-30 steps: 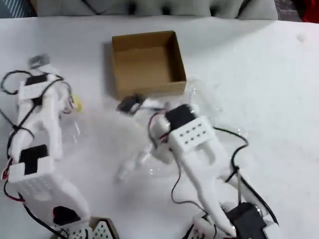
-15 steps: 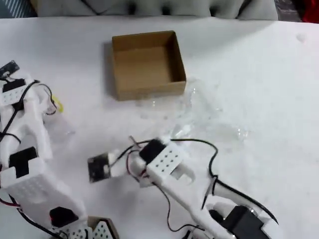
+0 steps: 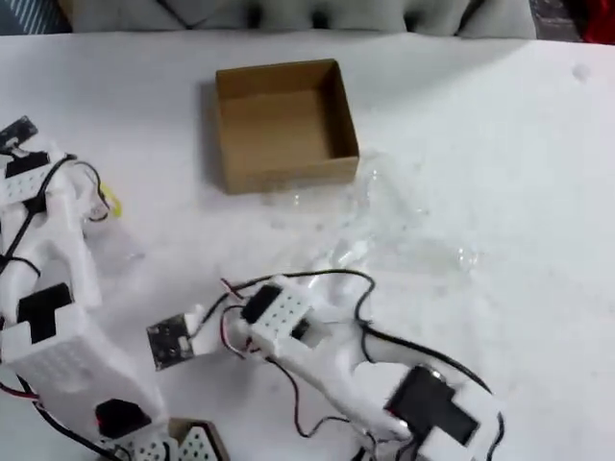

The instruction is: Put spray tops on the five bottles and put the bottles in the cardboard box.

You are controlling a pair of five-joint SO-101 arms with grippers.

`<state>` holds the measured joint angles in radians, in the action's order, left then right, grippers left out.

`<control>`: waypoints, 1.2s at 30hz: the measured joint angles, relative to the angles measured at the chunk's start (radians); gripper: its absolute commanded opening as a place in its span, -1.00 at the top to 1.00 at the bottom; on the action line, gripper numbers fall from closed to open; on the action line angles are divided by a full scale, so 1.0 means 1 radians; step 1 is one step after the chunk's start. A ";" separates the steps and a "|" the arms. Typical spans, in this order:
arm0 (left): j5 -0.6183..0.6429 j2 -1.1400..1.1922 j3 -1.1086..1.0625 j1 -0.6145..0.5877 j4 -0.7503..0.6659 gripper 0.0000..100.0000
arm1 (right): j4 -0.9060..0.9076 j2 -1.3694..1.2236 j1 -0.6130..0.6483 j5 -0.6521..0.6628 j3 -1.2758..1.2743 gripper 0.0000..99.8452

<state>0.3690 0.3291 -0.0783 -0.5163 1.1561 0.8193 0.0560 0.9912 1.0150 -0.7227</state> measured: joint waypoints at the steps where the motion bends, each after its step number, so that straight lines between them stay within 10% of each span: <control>1: 0.000 0.000 0.000 0.000 0.000 0.93 | -0.028 -0.028 -0.002 0.000 0.000 0.76; 14: 0.000 0.000 0.000 0.000 -0.011 0.93 | 0.020 -0.025 -0.063 -0.023 0.081 0.97; 24: 0.000 0.000 0.000 0.005 -0.054 0.93 | 0.371 0.350 -0.405 -0.431 0.353 0.97; 36: -0.021 0.000 0.000 0.057 -0.028 0.93 | 0.801 0.671 -0.786 -0.618 0.374 0.97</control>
<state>0.3475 0.3291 -0.0783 -0.4595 1.1285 1.6203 0.7265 0.2056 0.3966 -0.3483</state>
